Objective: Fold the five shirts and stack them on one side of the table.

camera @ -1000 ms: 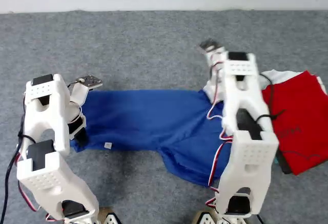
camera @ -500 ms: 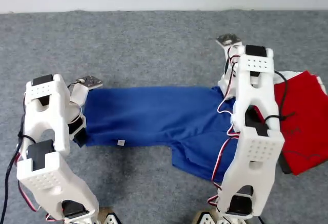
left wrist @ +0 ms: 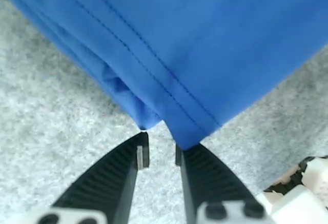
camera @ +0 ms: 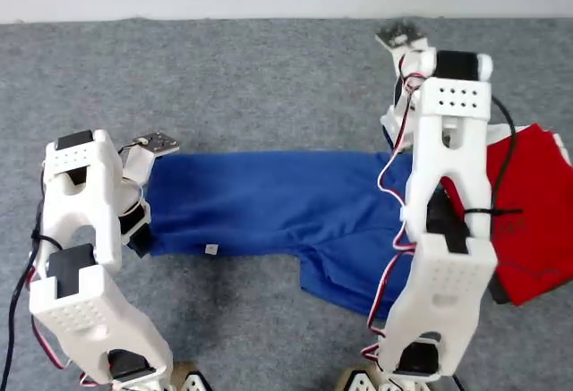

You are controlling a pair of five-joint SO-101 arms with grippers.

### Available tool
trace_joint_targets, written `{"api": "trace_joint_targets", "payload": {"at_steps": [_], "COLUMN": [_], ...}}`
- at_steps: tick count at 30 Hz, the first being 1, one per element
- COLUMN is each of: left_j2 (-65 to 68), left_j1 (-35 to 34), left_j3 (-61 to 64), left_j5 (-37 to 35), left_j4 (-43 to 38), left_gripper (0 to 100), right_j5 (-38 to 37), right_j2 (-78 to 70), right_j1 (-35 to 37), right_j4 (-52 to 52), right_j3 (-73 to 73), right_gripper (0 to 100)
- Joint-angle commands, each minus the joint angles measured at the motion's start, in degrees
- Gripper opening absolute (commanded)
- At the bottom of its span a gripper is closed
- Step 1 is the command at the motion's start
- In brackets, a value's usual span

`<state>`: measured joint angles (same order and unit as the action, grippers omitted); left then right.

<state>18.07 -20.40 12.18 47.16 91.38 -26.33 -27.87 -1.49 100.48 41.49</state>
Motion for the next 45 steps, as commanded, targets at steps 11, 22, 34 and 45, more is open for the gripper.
{"api": "trace_joint_targets", "payload": {"at_steps": [11,22,34,45], "left_j2": [-5.71,5.45,18.81,22.95], "left_j1": [-0.53,12.84,10.64,8.26], "left_j3": [-21.23,-16.4,-24.84,-38.64], "left_j5": [-7.74,-14.68,-17.76,-12.31], "left_j4": [9.05,3.25,-0.88,8.62], "left_gripper": [9,9,9,9], "right_j5": [2.02,2.02,2.02,2.11], "right_j2": [13.23,12.7,12.7,12.7], "right_j1": [7.87,7.96,8.04,11.65], "right_j4": [1.8,0.57,1.19,2.07], "right_j3": [-19.96,-19.96,-19.96,-19.96], "right_gripper": [22.0,22.0,22.0,22.0]}}
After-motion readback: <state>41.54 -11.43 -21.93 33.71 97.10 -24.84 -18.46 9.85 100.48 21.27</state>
